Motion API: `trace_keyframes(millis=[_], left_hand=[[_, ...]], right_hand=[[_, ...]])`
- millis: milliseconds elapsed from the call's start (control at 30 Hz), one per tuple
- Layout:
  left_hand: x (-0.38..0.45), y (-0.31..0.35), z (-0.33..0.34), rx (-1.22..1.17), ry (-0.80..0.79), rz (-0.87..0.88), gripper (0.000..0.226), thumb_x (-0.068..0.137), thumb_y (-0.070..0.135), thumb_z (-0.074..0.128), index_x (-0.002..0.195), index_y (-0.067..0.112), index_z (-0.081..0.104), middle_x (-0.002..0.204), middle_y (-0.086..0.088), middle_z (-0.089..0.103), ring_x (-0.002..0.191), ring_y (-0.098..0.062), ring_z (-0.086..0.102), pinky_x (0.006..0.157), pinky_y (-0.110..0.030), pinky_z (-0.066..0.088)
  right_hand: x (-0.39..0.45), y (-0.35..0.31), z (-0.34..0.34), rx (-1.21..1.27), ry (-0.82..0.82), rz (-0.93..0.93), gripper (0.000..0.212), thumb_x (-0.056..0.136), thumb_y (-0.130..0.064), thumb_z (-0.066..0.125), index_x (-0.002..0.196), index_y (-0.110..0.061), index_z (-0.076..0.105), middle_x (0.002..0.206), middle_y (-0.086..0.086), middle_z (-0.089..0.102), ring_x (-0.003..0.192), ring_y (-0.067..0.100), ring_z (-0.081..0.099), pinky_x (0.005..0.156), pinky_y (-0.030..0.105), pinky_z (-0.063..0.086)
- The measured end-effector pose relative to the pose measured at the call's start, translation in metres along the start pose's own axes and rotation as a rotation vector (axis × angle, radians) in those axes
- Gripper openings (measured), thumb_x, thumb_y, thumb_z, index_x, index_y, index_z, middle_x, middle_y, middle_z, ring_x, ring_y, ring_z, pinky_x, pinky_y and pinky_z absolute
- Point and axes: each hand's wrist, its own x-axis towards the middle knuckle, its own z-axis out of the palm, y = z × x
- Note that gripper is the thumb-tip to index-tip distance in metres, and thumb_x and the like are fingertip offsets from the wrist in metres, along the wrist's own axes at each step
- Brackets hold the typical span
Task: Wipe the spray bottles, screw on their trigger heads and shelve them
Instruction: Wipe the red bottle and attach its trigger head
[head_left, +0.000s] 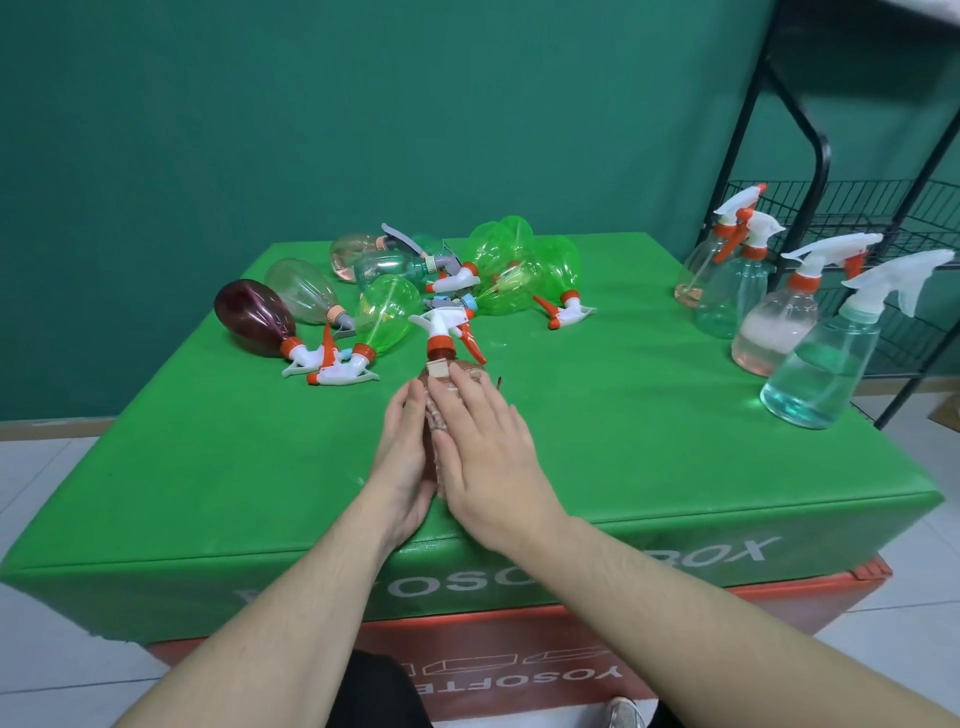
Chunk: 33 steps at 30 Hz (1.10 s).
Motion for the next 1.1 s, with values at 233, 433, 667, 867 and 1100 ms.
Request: trace_keyframes(millis=[233,433,667,867,1100], left_hand=[[-0.003,0.003,-0.001,-0.013,0.015,-0.025,0.089,0.079,0.075,0.056,0.147,0.019,0.046,0.132,-0.014,0.069,0.121,-0.031,0.068,0.084,-0.04,0.061],[-0.006,0.006,0.001,-0.042,-0.023,-0.103,0.071,0.096,0.068,0.038,0.14,0.016,0.059,0.127,-0.016,0.072,0.119,-0.028,0.069,0.092,-0.04,0.055],[-0.006,0.01,0.002,0.024,-0.087,-0.124,0.077,0.089,0.07,0.044,0.138,0.015,0.062,0.131,-0.01,0.071,0.123,-0.022,0.067,0.085,-0.037,0.06],[-0.005,0.007,0.001,0.074,-0.079,-0.096,0.078,0.076,0.068,0.07,0.142,0.028,0.057,0.129,-0.003,0.072,0.118,-0.022,0.07,0.082,-0.052,0.061],[-0.005,0.005,-0.001,0.021,-0.079,-0.077,0.078,0.073,0.054,0.069,0.144,0.026,0.053,0.124,-0.005,0.074,0.096,-0.02,0.077,0.066,-0.044,0.062]], right_hand=[[-0.026,0.011,0.007,-0.064,0.008,-0.094,0.052,0.105,-0.034,0.029,0.157,-0.03,0.029,0.167,-0.009,0.017,0.155,0.022,0.011,0.122,0.052,0.021],[-0.021,0.015,0.007,-0.027,0.035,-0.114,0.052,0.105,-0.035,0.029,0.156,-0.027,0.033,0.166,-0.006,0.021,0.155,0.022,0.013,0.123,0.05,0.022],[-0.001,0.015,-0.003,0.048,0.187,-0.163,0.049,0.105,-0.027,0.034,0.151,-0.013,0.044,0.159,0.004,0.037,0.148,-0.007,0.002,0.126,0.029,0.006],[0.025,0.009,-0.012,0.137,0.095,-0.071,0.044,0.108,-0.02,0.036,0.15,-0.009,0.045,0.159,0.006,0.037,0.148,0.009,0.018,0.125,0.026,0.006],[0.053,0.005,-0.01,0.431,0.014,0.213,0.045,0.109,-0.024,0.032,0.154,-0.019,0.039,0.163,-0.002,0.03,0.151,0.009,0.022,0.125,0.029,0.014]])
